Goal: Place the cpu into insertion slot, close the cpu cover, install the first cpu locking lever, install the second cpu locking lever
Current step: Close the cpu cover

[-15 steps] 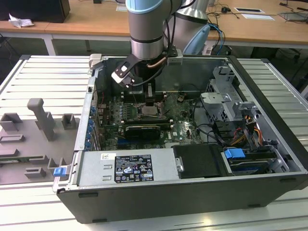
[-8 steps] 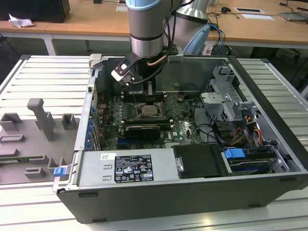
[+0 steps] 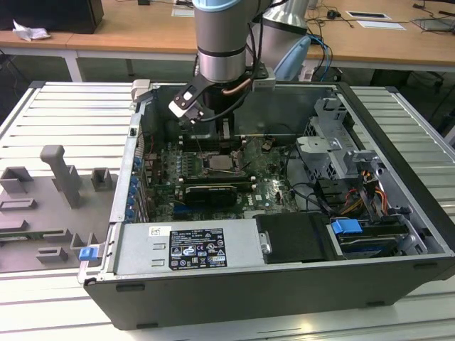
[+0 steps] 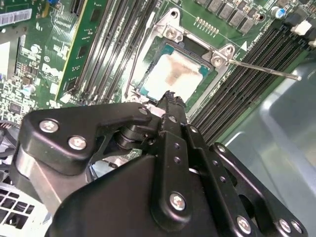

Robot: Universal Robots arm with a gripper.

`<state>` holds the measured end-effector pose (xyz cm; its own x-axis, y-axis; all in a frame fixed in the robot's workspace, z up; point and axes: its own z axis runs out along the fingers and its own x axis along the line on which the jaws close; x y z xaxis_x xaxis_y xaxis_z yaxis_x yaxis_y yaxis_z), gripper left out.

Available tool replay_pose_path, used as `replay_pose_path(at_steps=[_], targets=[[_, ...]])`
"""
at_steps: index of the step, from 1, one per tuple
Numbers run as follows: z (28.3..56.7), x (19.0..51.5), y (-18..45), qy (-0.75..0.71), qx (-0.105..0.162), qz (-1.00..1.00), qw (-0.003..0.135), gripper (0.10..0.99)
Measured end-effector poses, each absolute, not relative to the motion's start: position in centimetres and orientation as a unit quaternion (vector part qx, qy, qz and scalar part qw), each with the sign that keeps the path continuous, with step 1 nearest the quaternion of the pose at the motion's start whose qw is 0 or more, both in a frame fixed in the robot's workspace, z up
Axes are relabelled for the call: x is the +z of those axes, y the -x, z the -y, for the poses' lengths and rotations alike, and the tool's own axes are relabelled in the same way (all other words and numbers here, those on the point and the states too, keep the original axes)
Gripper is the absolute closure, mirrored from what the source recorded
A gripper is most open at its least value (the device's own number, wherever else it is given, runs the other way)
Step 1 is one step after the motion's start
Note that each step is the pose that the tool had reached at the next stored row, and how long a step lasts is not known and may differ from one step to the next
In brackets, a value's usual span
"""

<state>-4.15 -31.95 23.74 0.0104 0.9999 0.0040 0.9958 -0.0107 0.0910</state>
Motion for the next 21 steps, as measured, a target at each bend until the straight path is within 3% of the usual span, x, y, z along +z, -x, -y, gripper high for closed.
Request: replay_pose_path(at_steps=[12, 21], targets=[[31.9, 27.1, 3.5, -0.710, 0.031, -0.703, 0.029, 0.980], [31.9, 27.3, 0.4, -0.710, 0.027, -0.703, 0.025, 0.980]])
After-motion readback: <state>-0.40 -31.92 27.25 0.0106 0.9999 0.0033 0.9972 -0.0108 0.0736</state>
